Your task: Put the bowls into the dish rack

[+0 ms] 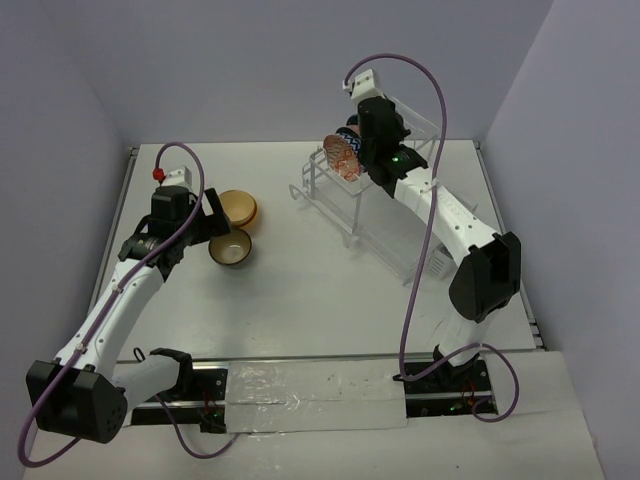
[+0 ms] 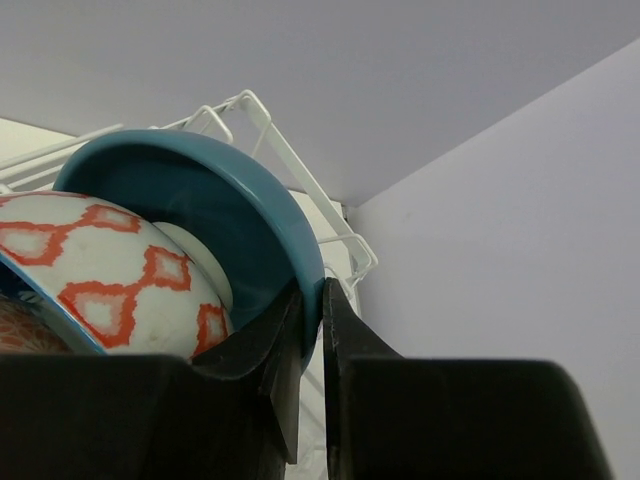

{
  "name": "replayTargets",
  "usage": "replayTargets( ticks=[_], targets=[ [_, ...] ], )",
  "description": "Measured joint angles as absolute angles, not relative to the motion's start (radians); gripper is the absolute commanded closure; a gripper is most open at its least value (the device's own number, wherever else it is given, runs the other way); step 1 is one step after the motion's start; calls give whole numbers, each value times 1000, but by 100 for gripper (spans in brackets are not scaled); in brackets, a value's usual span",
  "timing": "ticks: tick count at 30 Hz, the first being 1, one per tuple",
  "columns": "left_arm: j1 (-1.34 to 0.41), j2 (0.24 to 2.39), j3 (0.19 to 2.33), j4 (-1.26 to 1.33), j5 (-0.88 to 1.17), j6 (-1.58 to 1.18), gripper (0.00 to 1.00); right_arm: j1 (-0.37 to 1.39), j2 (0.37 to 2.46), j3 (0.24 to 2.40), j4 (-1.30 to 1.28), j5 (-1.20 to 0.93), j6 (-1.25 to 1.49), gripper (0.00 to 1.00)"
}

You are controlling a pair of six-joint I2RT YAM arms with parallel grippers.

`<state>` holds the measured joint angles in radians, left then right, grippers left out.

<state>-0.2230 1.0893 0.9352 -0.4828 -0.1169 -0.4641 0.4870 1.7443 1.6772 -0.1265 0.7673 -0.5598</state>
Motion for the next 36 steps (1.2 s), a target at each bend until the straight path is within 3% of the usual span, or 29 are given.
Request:
replayTargets(
  ticks=[17,36],
  targets=[
    [-221,1089,935,-482,-116,-464,1,528,1714,1625,-96,778,-641,76],
    [-217,1089,935,-482,-109,-464,1,554,1697,1625,-92,772,-674,59]
  ],
)
